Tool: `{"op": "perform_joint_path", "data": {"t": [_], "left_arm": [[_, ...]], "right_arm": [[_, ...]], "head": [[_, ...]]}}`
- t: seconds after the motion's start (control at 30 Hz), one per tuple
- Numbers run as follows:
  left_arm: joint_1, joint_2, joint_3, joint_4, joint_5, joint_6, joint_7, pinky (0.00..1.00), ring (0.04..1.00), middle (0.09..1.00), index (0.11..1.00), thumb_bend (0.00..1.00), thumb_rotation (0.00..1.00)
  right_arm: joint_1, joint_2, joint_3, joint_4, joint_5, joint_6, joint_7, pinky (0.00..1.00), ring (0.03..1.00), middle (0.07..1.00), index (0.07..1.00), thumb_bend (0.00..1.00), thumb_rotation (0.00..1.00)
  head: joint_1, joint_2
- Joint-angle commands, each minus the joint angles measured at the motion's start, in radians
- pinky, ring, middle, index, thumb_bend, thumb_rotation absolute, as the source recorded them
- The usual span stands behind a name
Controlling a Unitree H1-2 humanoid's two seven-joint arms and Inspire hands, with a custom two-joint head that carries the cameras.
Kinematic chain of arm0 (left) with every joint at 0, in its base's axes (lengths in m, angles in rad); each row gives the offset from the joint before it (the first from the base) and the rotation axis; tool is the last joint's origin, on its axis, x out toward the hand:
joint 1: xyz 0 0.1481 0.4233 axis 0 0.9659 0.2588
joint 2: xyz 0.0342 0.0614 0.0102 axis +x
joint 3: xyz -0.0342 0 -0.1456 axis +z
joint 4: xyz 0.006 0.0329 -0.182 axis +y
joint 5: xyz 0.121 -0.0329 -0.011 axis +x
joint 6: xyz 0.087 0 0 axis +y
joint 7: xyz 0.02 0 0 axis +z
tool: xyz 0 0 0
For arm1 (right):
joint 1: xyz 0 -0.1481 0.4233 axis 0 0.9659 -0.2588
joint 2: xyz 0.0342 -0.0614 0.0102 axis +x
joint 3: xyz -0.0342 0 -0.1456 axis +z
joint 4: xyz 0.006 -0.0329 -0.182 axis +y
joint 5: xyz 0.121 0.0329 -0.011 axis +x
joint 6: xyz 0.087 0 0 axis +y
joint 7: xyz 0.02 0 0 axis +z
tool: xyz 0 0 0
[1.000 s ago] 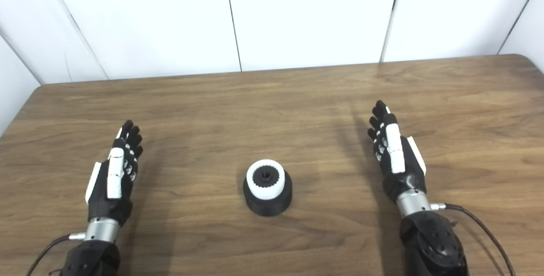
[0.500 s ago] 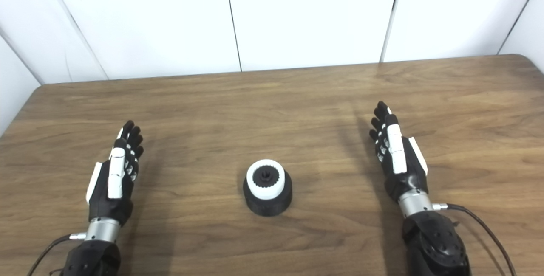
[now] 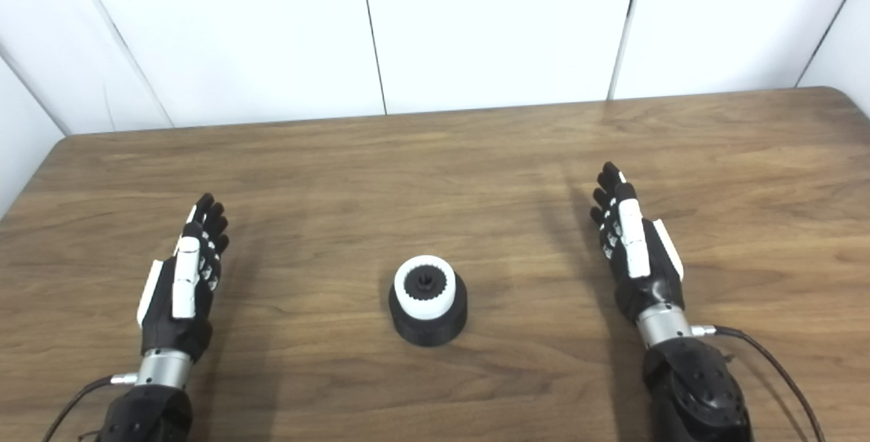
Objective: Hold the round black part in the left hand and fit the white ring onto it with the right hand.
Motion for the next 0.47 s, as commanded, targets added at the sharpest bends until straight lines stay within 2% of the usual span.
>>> {"op": "perform_joint_path", "data": {"t": [0.0, 0.43], "left_arm": [[-0.019, 0.017, 0.002, -0.039, 0.009, -0.009, 0.008, 1.00, 1.000, 1.000, 1.000, 0.45, 1.00], [-0.011, 0.018, 0.007, -0.001, 0.002, -0.048, 0.004, 1.00, 1.000, 1.000, 1.000, 0.44, 1.00]], "right_arm": [[-0.036, -0.007, 0.002, -0.025, 0.009, -0.040, 0.000, 1.00, 1.000, 1.000, 1.000, 0.53, 1.00], [-0.030, -0.008, -0.001, -0.026, 0.022, -0.040, 0.006, 1.00, 1.000, 1.000, 1.000, 0.55, 1.00]], "head": [[-0.001, 0.000], [-0.005, 0.002]]}}
